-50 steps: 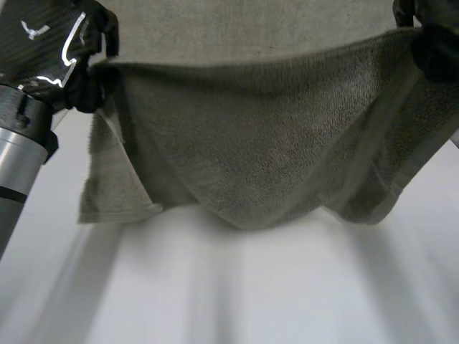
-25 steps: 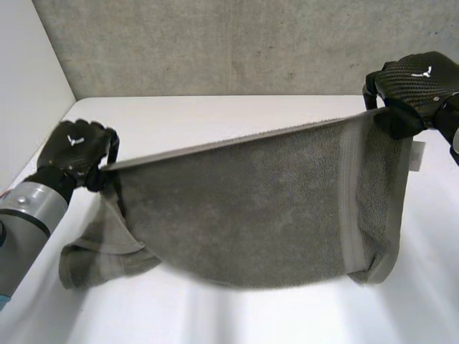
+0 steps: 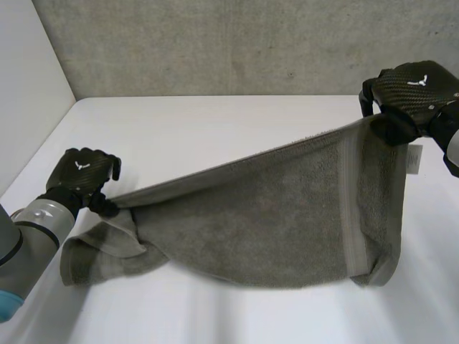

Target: Fold the towel.

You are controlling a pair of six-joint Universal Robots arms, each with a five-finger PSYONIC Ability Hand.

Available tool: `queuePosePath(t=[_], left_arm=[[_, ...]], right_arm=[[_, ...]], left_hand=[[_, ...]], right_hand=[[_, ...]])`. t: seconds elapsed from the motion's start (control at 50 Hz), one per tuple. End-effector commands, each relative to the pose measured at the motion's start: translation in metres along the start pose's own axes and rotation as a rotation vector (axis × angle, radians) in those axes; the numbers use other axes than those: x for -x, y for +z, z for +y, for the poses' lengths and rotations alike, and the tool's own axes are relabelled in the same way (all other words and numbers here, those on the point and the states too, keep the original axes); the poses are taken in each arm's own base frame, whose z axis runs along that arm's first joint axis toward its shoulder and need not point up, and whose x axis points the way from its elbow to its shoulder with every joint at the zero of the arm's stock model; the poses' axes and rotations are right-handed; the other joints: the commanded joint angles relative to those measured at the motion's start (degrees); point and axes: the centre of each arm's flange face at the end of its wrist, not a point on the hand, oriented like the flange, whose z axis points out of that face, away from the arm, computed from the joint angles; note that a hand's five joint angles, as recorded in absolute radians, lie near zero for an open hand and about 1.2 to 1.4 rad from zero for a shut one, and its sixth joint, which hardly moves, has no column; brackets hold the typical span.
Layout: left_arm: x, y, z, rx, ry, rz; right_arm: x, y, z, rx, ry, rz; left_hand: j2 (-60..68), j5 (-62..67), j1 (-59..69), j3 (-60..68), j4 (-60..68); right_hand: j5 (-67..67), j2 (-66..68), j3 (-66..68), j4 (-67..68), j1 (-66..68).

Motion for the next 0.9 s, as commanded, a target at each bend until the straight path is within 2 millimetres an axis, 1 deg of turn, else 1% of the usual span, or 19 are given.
queuePosePath(t=[0.02, 0.12, 0.16, 0.34, 0.46, 0.5, 0.54, 0.56, 0.58, 0.6, 0.62, 0.64, 0.66, 0.68, 0.7, 0.72, 0.76, 0.84, 0.9], left_arm=[[0.007, 0.010, 0.005, 0.005, 0.005, -0.068], [0.006, 0.013, 0.011, 0.029, 0.001, -0.065], [0.006, 0.016, 0.011, 0.032, -0.003, -0.059], [0.019, 0.023, -0.010, -0.023, 0.011, -0.080], [0.043, 0.048, -0.070, -0.225, 0.036, -0.131], [0.050, 0.055, -0.090, -0.289, 0.029, -0.146], [0.058, 0.067, -0.131, -0.420, -0.002, -0.160], [0.058, 0.067, -0.132, -0.421, -0.002, -0.160], [0.061, 0.071, -0.157, -0.498, -0.018, -0.161], [0.065, 0.070, -0.186, -0.582, -0.029, -0.166], [0.065, 0.070, -0.186, -0.583, -0.029, -0.166], [0.072, 0.065, -0.216, -0.669, -0.031, -0.184], [0.072, 0.065, -0.217, -0.670, -0.031, -0.184], [0.081, 0.057, -0.246, -0.756, -0.028, -0.213], [0.090, 0.046, -0.274, -0.839, -0.023, -0.251], [0.090, 0.046, -0.274, -0.840, -0.023, -0.251], [0.105, 0.024, -0.316, -0.973, -0.013, -0.317], [0.111, 0.011, -0.335, -1.035, -0.005, -0.341], [0.110, 0.015, -0.329, -1.014, -0.008, -0.333]], right_arm=[[-0.003, -0.009, -0.016, -0.050, 0.011, 0.016], [-0.006, -0.013, -0.019, -0.056, 0.010, 0.031], [-0.005, -0.013, -0.017, -0.053, 0.012, 0.028], [-0.004, -0.001, -0.014, -0.064, -0.002, 0.016], [-0.009, 0.029, -0.020, -0.156, -0.032, 0.032], [-0.013, 0.047, -0.042, -0.268, -0.073, 0.059], [-0.015, 0.054, -0.058, -0.332, -0.093, 0.086], [-0.015, 0.054, -0.058, -0.333, -0.093, 0.086], [-0.021, 0.060, -0.075, -0.397, -0.107, 0.129], [-0.032, 0.064, -0.093, -0.466, -0.122, 0.190], [-0.032, 0.064, -0.093, -0.466, -0.122, 0.191], [-0.043, 0.065, -0.112, -0.544, -0.131, 0.252], [-0.055, 0.063, -0.134, -0.636, -0.139, 0.313], [-0.055, 0.063, -0.134, -0.637, -0.140, 0.313], [-0.065, 0.059, -0.154, -0.727, -0.148, 0.357], [-0.065, 0.059, -0.154, -0.728, -0.148, 0.357], [-0.078, 0.048, -0.186, -0.865, -0.157, 0.395], [-0.082, 0.048, -0.194, -0.880, -0.157, 0.360], [-0.080, 0.058, -0.184, -0.816, -0.154, 0.287]], left_hand=[[-0.93, -0.69, -0.99, -0.71, -1.29], [2.60, 2.84, 2.54, 2.83, 2.24], [33.35, 33.59, 33.29, 33.58, 32.99], [33.53, 33.77, 33.47, 33.76, 33.17], [33.53, 33.77, 33.47, 33.76, 33.17], [33.53, 33.77, 33.47, 33.76, 33.17], [33.53, 33.77, 33.47, 33.76, 33.17], [33.53, 33.77, 33.47, 33.76, 33.17], [33.53, 33.77, 33.47, 33.76, 33.17], [33.53, 33.77, 33.47, 33.76, 33.17], [33.53, 33.77, 33.47, 33.76, 33.17], [33.53, 33.77, 33.47, 33.76, 33.17], [33.53, 33.77, 33.47, 33.76, 33.17], [33.53, 33.77, 33.47, 33.76, 33.17], [33.53, 33.77, 33.47, 33.76, 33.17], [33.53, 33.77, 33.47, 33.76, 33.17], [33.53, 33.77, 33.47, 33.76, 33.17], [33.53, 33.77, 33.47, 33.76, 33.17], [33.53, 33.77, 33.47, 33.76, 33.17]], right_hand=[[3.41, 3.23, 3.27, 2.97, 3.35], [3.41, 3.23, 3.27, 2.97, 3.35], [3.41, 3.23, 3.27, 2.97, 3.35], [3.41, 3.23, 3.27, 2.97, 3.35], [3.41, 3.23, 3.27, 2.97, 3.35], [3.41, 3.23, 3.27, 2.97, 3.35], [3.41, 3.23, 3.27, 2.97, 3.35], [3.41, 3.23, 3.27, 2.97, 3.35], [3.41, 3.23, 3.27, 2.97, 3.35], [3.41, 3.23, 3.27, 2.97, 3.35], [3.41, 3.23, 3.27, 2.97, 3.35], [3.41, 3.23, 3.27, 2.97, 3.35], [3.41, 3.23, 3.27, 2.97, 3.35], [3.41, 3.23, 3.27, 2.97, 3.35], [3.41, 3.23, 3.27, 2.97, 3.35], [3.41, 3.23, 3.27, 2.97, 3.35], [3.41, 3.23, 3.27, 2.97, 3.35], [3.41, 3.23, 3.27, 2.97, 3.35], [3.41, 3.23, 3.27, 2.97, 3.35]])
